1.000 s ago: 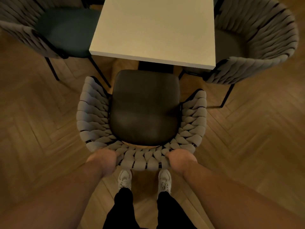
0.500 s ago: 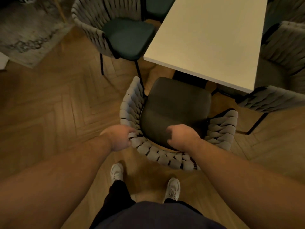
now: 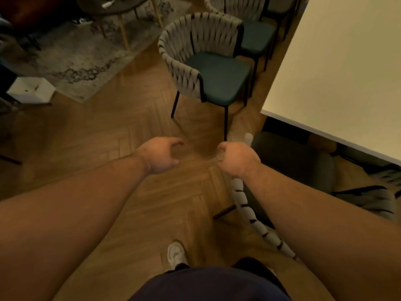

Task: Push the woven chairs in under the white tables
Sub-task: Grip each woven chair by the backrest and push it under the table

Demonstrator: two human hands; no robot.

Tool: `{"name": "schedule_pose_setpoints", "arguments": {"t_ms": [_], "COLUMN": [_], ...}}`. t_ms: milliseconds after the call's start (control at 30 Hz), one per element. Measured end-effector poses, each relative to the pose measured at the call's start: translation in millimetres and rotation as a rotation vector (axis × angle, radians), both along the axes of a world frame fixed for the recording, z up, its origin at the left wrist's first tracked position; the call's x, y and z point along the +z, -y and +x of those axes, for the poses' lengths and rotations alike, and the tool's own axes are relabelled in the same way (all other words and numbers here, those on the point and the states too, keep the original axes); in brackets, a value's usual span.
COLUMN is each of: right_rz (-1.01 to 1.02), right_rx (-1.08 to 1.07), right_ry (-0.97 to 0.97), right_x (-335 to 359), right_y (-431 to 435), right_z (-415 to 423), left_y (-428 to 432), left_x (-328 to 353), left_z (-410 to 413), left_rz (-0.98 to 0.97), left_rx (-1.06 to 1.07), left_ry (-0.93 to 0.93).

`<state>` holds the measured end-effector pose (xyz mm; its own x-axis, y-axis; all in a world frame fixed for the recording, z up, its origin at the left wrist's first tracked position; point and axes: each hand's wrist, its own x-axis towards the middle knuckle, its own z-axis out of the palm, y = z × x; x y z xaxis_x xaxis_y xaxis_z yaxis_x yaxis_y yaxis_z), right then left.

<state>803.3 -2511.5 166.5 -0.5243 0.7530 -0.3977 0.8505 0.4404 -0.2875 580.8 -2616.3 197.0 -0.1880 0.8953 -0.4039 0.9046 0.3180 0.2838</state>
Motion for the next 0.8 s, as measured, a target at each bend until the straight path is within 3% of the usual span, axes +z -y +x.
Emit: {"name": "schedule_pose_setpoints", "arguments": {"t_ms": [333,533,800], "right_rz": [0.026,0.008,-0.006], "right_rx": [-0.011,-0.022,0.004], "right_ry": [-0.12,-0.076,-0.083], "right_x": [2,-24,-22], "right_y": [-42,-109,-211], "right_z": [-139,-207,-302], "left_y": [-32,-98,-193], "left_x": [12,-6,-16], "left_z": [-168,-231,-307], "left_rz": [0.02,-0.033,-0.068], "left_rx": [0.048,-0.029,0.048], "left_ry": [-0.113,-0.129,-0.231]}}
